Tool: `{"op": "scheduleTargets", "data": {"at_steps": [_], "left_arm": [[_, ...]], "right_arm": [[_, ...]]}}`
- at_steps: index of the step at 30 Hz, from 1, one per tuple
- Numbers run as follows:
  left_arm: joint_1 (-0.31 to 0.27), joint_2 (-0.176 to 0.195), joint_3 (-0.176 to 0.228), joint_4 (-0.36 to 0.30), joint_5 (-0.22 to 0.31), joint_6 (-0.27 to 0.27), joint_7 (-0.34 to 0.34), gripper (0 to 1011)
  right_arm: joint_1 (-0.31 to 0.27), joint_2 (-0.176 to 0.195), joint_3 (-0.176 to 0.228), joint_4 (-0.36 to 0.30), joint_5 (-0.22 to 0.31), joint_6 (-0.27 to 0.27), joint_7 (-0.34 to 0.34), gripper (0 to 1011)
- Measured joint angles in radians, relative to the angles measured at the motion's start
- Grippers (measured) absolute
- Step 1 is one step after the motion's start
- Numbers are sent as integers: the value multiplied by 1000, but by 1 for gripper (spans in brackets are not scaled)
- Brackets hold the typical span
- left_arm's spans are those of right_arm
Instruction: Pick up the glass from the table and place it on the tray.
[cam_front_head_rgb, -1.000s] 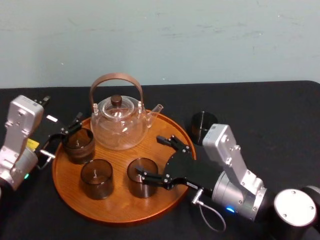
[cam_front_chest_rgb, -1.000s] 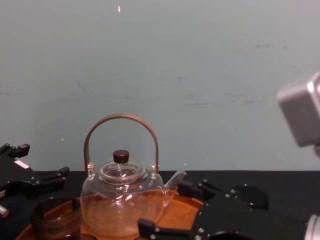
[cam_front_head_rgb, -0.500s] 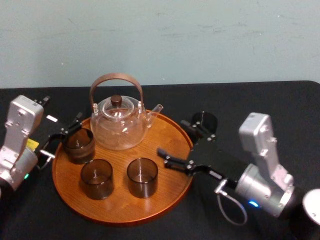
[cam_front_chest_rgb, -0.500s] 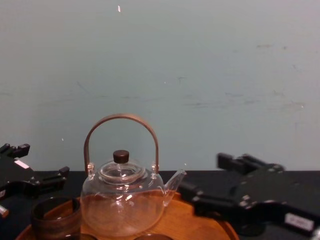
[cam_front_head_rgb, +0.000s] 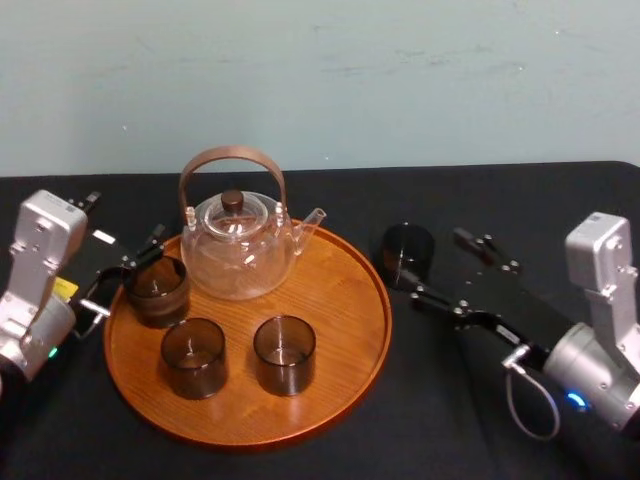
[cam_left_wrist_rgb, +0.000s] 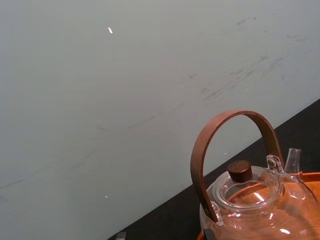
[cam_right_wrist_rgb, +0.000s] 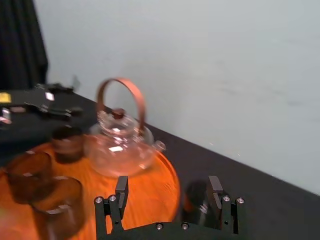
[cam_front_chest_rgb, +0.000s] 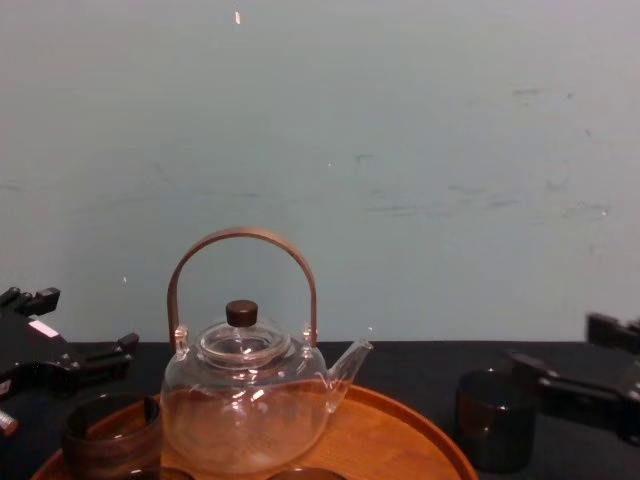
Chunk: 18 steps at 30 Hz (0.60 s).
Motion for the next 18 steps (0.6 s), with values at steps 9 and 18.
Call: {"op": "scheduleTargets", "data": {"at_steps": [9,18], "left_arm": [[0,0,0,0,0,0,0,1001],[0,0,0,0,0,0,0,1001]], "right_arm": [[-16,-3,50,43,-6,26,-23,1002],[18,-19,57,107,-11,51,-14,1002]]}}
